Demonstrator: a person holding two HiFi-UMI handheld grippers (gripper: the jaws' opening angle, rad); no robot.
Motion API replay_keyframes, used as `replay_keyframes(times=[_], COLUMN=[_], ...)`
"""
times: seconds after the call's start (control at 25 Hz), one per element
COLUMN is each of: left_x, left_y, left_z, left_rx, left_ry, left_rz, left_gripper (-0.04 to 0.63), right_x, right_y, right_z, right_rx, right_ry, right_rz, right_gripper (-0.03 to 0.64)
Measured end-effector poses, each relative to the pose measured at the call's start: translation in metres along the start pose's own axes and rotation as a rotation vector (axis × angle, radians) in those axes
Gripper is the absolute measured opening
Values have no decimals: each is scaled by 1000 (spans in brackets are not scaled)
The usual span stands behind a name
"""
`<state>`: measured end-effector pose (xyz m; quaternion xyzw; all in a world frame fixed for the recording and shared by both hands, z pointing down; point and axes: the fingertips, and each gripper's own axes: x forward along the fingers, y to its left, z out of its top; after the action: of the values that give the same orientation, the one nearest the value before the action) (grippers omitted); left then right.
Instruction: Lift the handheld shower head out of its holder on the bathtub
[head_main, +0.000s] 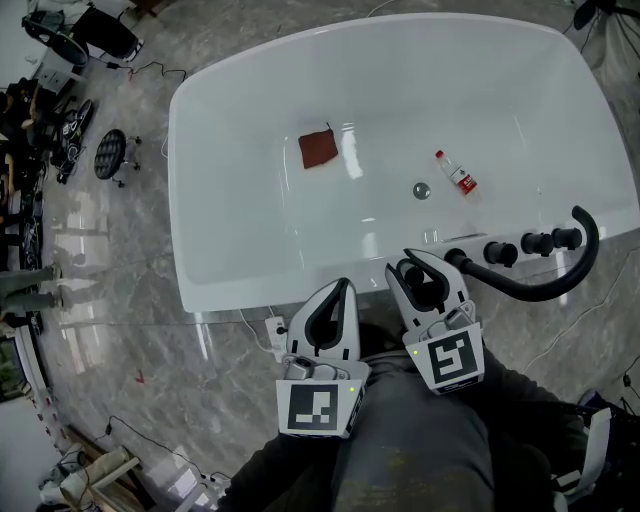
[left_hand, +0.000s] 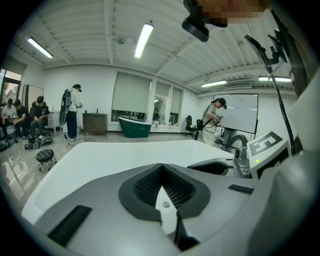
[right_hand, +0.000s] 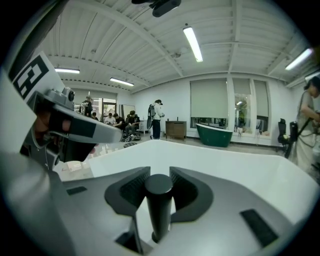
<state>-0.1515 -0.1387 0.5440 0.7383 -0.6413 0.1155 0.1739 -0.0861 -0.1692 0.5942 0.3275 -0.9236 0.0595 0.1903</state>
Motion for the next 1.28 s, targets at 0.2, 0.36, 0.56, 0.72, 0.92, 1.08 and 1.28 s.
replay_keyframes(times=[0.2, 0.36, 0.56, 0.72, 0.92, 1.08, 1.28], left_x=[-2, -5, -14, -27, -48, -67, -88], left_y=[1, -1, 3, -2, -7, -13, -21], left_z=[-6, 3, 14, 28, 71, 106, 133], left_rx=[-5, -4, 4, 6, 17, 17, 30], left_ry=[-14, -9, -23, -21, -34, -44, -55], left_rz=[0, -2, 17, 14, 8, 5, 6], left_gripper=[2, 2, 2, 2, 2, 2, 2], right_x=[0, -1, -4, -10, -30, -49, -70], right_y=[2, -2, 2, 7, 6, 9, 13], right_z=[1, 0, 28, 46, 93, 129, 161], right_rx=[-11, 5, -32, -36, -41, -47, -56], right_ry=[-23, -9, -70, -79, -95, -107, -127], right_rz=[9, 8, 14, 24, 14, 12, 12], right_gripper=[117, 115, 114, 114, 114, 114, 114])
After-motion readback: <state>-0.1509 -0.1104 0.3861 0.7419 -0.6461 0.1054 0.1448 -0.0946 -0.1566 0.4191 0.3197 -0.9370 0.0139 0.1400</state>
